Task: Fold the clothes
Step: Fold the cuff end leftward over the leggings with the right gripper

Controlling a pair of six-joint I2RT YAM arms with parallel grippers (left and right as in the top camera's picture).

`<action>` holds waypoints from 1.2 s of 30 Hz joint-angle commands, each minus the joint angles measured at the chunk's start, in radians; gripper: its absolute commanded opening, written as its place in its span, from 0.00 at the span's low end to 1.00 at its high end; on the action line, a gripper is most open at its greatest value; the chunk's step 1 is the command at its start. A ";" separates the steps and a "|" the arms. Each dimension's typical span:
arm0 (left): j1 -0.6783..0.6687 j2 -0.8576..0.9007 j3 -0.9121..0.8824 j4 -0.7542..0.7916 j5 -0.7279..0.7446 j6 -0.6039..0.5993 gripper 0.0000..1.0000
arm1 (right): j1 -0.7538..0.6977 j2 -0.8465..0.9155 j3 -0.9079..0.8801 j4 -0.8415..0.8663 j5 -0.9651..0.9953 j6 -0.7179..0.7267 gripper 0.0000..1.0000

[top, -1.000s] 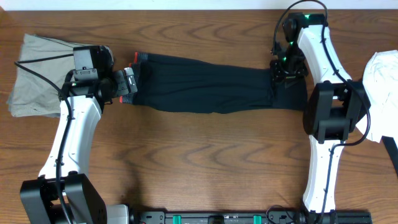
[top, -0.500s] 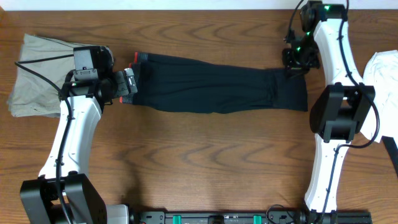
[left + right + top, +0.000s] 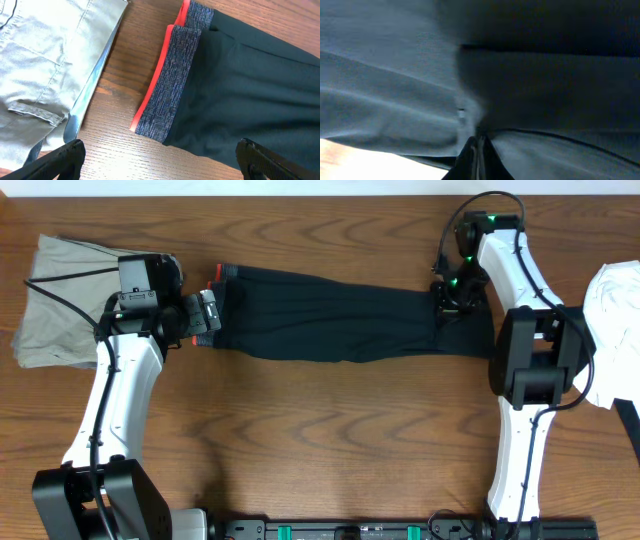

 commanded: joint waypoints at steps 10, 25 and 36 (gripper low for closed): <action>0.000 -0.004 -0.003 -0.006 0.002 -0.013 0.98 | 0.032 -0.013 0.080 -0.034 -0.070 0.016 0.01; 0.000 -0.004 -0.003 -0.015 0.003 -0.013 0.98 | -0.260 -0.113 0.268 -0.189 0.068 -0.077 0.99; 0.000 -0.004 -0.003 -0.015 0.003 -0.013 0.98 | -0.386 -0.113 -0.082 0.016 -0.277 -0.363 0.88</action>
